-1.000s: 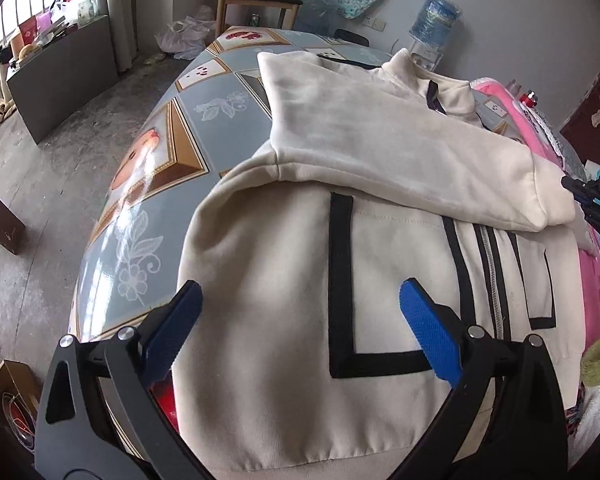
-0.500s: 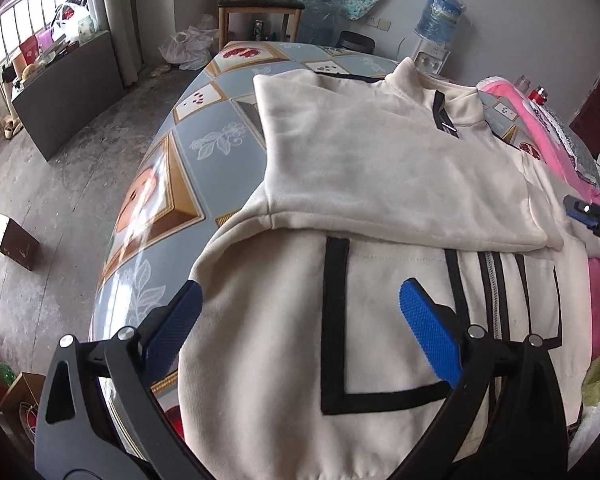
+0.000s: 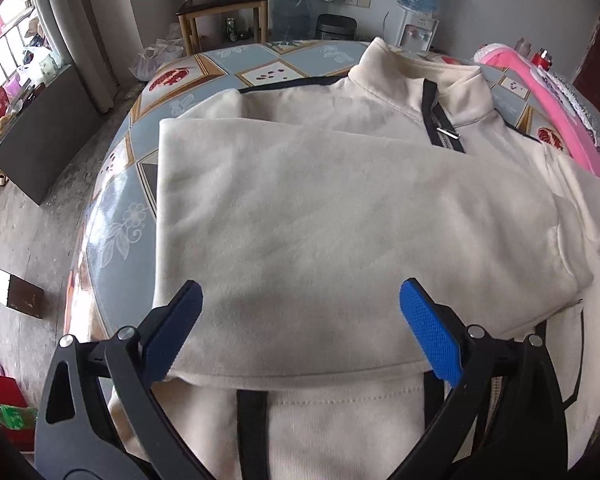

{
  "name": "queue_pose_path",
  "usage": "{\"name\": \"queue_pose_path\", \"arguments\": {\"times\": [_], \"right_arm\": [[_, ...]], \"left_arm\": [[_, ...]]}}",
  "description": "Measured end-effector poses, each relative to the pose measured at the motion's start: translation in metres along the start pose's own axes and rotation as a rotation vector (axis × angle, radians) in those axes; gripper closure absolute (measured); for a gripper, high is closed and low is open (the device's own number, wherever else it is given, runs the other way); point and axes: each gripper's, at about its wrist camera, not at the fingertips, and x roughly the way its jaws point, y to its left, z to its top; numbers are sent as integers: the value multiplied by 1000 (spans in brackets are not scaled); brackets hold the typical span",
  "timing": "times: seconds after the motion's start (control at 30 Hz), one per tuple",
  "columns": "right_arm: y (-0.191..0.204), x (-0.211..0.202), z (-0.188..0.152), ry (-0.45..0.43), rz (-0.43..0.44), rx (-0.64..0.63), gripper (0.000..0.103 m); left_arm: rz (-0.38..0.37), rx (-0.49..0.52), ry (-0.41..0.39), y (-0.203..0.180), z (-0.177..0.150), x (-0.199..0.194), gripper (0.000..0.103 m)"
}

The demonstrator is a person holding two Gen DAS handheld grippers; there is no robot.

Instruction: Fold large clothes

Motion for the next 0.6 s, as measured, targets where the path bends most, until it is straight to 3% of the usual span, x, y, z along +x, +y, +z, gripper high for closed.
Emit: {"name": "queue_pose_path", "arguments": {"times": [0.13, 0.3, 0.47, 0.6], "right_arm": [[-93, -41, 4, -82, -29, 236, 54], [-217, -79, -9, -171, -60, 578, 54], [-299, -88, -28, -259, -43, 821, 54], [-338, -79, -37, -299, -18, 944, 54]], "left_arm": [[29, -3, 25, -1, -4, 16, 7], [31, -2, -6, -1, -9, 15, 7], [31, 2, 5, -2, -8, 16, 7], [26, 0, 46, -1, -3, 18, 7]]}}
